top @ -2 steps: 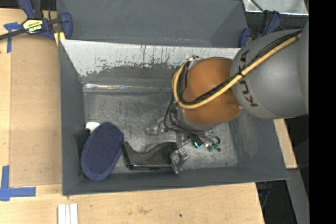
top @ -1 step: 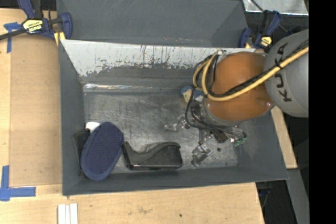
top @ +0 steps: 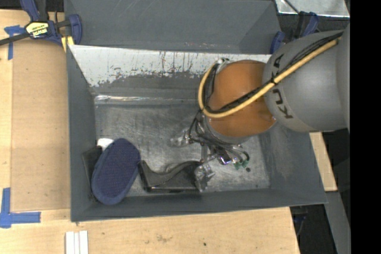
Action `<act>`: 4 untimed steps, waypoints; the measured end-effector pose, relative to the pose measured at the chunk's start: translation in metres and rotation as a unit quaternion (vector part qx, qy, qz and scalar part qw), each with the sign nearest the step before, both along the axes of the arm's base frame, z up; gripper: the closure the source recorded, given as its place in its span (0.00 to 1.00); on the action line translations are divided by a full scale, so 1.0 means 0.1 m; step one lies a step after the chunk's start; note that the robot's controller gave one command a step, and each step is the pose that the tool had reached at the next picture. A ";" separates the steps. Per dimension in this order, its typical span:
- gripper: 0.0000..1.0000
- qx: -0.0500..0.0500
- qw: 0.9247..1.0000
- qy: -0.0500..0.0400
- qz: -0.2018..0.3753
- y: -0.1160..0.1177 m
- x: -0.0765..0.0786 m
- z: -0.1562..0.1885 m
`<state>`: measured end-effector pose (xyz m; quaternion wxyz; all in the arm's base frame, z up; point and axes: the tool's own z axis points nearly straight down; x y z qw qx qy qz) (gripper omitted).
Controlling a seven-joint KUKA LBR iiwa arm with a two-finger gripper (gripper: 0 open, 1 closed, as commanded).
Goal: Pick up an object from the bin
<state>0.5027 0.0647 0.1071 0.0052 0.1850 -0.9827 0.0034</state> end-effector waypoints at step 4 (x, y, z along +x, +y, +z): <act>0.00 0.002 1.000 -0.005 0.013 0.00 0.00 -0.02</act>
Offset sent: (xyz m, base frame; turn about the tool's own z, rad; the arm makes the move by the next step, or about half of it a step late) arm -0.0133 0.0024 -0.0371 0.0563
